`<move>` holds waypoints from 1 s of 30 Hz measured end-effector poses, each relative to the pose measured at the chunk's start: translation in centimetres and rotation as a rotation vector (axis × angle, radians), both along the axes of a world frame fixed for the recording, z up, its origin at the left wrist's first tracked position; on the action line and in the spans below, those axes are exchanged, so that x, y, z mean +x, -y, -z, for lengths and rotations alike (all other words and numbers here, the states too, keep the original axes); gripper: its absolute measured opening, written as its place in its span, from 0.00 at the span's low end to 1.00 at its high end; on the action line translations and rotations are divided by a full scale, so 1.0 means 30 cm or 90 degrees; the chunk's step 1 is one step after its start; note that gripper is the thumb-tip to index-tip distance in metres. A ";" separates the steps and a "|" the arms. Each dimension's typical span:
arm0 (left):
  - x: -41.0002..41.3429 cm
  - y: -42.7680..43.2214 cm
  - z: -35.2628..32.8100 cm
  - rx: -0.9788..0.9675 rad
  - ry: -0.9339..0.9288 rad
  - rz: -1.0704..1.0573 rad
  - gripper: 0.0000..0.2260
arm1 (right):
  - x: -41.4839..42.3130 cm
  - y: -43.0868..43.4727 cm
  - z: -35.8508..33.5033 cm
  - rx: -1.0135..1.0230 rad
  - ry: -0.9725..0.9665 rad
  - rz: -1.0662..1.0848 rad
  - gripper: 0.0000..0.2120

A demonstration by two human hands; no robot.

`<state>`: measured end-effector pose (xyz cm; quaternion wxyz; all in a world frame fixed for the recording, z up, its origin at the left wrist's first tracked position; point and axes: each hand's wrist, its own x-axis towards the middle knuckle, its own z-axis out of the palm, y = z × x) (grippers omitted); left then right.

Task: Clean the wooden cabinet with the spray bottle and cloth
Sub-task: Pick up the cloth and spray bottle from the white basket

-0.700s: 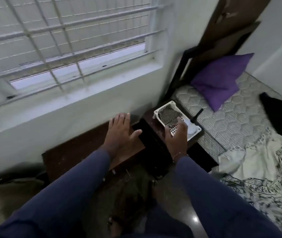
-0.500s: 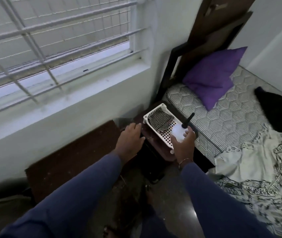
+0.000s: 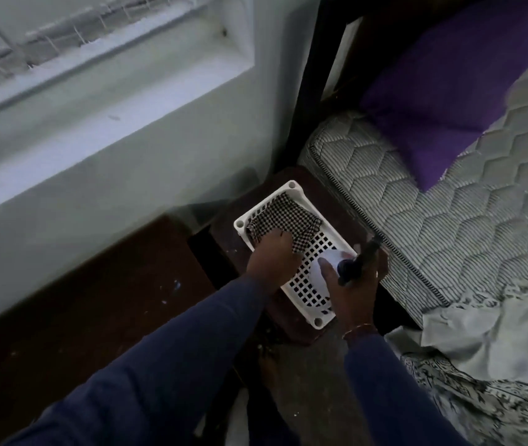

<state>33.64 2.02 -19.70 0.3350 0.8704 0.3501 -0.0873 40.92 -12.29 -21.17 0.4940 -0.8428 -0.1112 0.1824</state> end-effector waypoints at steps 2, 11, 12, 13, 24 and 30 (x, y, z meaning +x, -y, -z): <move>0.048 -0.010 0.056 0.002 -0.004 -0.020 0.13 | 0.011 -0.010 0.029 0.000 0.025 0.002 0.39; 0.128 -0.099 0.133 0.075 -0.063 0.018 0.09 | 0.015 -0.027 0.042 0.034 0.123 -0.007 0.30; 0.137 -0.103 0.124 0.061 -0.042 0.017 0.09 | 0.017 -0.032 0.051 0.045 0.124 -0.009 0.29; 0.145 -0.105 0.114 0.043 -0.009 0.011 0.08 | 0.017 -0.039 0.055 0.056 0.123 -0.017 0.29; 0.153 0.013 0.217 0.188 -0.094 0.022 0.23 | 0.017 -0.056 0.070 0.089 0.098 0.008 0.29; 0.168 0.005 0.188 0.240 -0.124 0.113 0.13 | 0.015 -0.095 0.044 0.045 0.119 0.008 0.31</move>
